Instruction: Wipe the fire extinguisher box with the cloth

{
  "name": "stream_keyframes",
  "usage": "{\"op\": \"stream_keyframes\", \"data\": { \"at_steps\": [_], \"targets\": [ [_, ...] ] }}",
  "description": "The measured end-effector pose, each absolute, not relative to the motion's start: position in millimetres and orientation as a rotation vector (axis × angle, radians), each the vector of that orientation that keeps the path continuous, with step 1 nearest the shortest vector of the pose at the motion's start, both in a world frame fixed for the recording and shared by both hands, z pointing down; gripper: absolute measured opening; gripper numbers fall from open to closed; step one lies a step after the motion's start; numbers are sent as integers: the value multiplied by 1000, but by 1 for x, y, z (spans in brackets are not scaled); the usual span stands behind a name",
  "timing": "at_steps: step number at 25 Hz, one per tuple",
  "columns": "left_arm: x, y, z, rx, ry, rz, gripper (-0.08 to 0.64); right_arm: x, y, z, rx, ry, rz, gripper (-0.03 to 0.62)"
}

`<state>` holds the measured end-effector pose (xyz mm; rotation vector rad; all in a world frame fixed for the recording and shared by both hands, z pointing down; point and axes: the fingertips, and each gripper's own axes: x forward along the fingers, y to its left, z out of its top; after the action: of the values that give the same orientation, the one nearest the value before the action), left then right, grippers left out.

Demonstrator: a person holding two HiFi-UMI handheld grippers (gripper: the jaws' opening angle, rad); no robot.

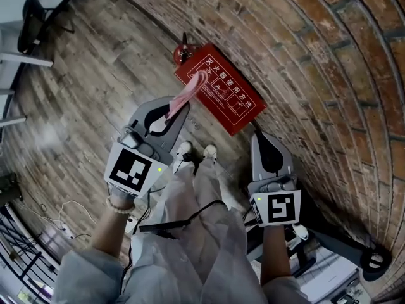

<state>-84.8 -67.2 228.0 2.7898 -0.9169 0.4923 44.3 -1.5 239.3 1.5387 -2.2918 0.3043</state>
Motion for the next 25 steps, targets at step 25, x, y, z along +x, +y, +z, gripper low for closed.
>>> {"op": "stream_keyframes", "data": {
  "at_steps": [25],
  "targets": [
    [-52,-201,399,2744,-974,740,9,84,-29,347,1687,-2213,458,8]
  ]
}}
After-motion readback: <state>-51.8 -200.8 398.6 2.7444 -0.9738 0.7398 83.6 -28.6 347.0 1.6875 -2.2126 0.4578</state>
